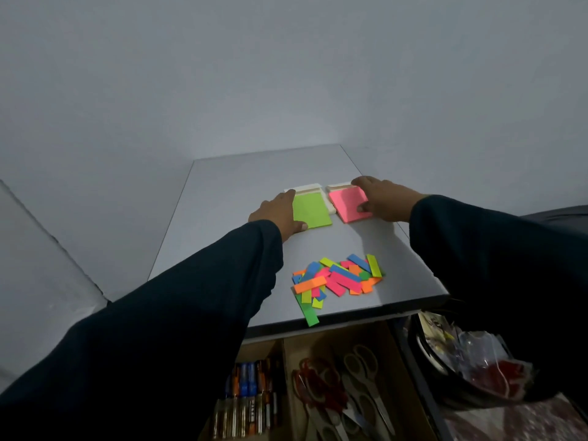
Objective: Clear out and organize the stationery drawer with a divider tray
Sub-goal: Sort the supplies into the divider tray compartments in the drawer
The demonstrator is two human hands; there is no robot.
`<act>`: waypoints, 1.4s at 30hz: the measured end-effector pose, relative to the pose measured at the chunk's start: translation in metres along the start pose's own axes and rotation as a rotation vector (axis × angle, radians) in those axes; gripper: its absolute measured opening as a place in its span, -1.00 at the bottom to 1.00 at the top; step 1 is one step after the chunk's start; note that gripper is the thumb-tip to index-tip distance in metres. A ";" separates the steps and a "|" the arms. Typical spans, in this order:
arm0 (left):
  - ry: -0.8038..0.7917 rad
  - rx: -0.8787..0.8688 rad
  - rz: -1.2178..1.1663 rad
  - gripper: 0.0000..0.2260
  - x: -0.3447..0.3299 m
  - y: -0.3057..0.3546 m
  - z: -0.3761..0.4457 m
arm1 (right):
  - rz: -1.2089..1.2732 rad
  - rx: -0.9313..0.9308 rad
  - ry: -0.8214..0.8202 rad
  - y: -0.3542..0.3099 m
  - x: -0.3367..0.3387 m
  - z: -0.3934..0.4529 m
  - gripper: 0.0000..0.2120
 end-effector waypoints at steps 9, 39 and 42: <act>0.031 0.039 0.084 -0.34 0.016 0.010 0.005 | -0.081 -0.007 -0.065 0.004 0.007 0.016 -0.12; 0.267 -0.161 0.022 -0.80 0.026 0.070 -0.195 | -0.163 0.096 0.367 -0.062 0.044 -0.203 -0.78; 0.214 -0.170 0.028 -0.80 -0.002 0.072 -0.217 | -0.175 0.097 0.280 -0.064 0.023 -0.220 -0.79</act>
Point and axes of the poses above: each hand's wrist, its own z-axis towards the middle knuckle, its own x-axis out of the back of the hand, y = z × x, the point moved 8 cm from there along z, towards the middle knuckle, and after that the axes turned 14 degrees about -y, right-handed, at the moved point
